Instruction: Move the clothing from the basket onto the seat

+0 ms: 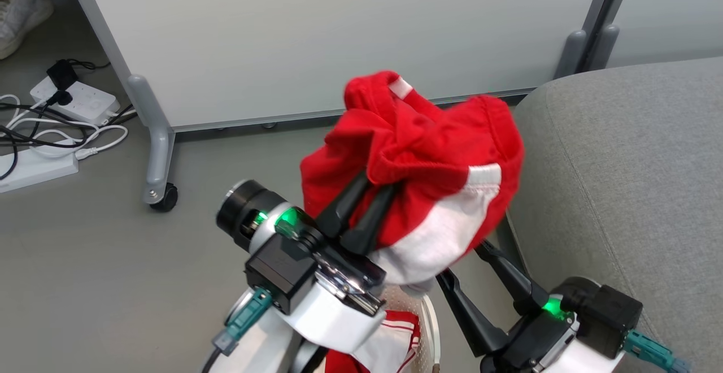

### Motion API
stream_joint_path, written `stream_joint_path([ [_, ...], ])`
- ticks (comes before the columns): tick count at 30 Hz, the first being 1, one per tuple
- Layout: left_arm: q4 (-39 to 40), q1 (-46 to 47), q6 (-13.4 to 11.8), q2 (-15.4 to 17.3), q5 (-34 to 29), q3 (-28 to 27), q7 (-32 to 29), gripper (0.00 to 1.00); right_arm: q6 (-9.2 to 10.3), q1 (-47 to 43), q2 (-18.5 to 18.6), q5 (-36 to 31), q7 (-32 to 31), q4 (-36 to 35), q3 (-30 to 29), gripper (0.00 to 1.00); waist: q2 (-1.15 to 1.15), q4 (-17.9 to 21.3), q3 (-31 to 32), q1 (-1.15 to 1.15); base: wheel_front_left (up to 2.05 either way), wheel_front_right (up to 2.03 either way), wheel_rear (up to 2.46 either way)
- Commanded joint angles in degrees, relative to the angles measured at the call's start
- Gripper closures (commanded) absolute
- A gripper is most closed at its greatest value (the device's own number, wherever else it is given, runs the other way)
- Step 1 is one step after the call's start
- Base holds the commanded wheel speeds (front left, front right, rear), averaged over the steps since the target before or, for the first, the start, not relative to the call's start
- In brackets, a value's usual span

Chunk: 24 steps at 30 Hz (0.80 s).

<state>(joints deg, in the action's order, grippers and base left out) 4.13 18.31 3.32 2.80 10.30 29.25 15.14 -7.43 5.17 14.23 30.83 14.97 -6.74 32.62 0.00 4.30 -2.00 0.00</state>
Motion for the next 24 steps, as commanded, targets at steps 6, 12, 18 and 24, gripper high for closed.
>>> stream_joint_path([
  [6,-0.6,-1.24,0.79,0.16,1.35,4.41,0.04,1.0,-0.11,2.36,0.48,-4.67,0.27,-1.05,-0.27,0.0,0.0,-1.05,0.22,0.0,0.0,0.0,0.0],
  [12,-2.0,-1.99,1.79,0.18,3.74,7.41,0.04,1.0,-0.11,3.21,1.58,-7.8,0.27,-1.04,0.72,0.0,0.0,-1.62,0.29,0.0,0.0,0.0,0.0],
  [18,-4.42,-2.02,2.73,0.16,5.05,9.54,0.04,1.0,-0.11,3.93,1.03,-9.57,0.26,0.57,0.36,0.0,0.0,-1.85,0.58,0.0,0.0,0.0,0.0],
  [24,-5.19,-1.75,3.11,0.17,5.54,10.65,0.04,1.0,-0.11,4.64,-0.18,-10.73,0.26,1.5,-0.11,0.0,0.0,-1.9,0.52,0.0,0.0,0.0,0.0],
])
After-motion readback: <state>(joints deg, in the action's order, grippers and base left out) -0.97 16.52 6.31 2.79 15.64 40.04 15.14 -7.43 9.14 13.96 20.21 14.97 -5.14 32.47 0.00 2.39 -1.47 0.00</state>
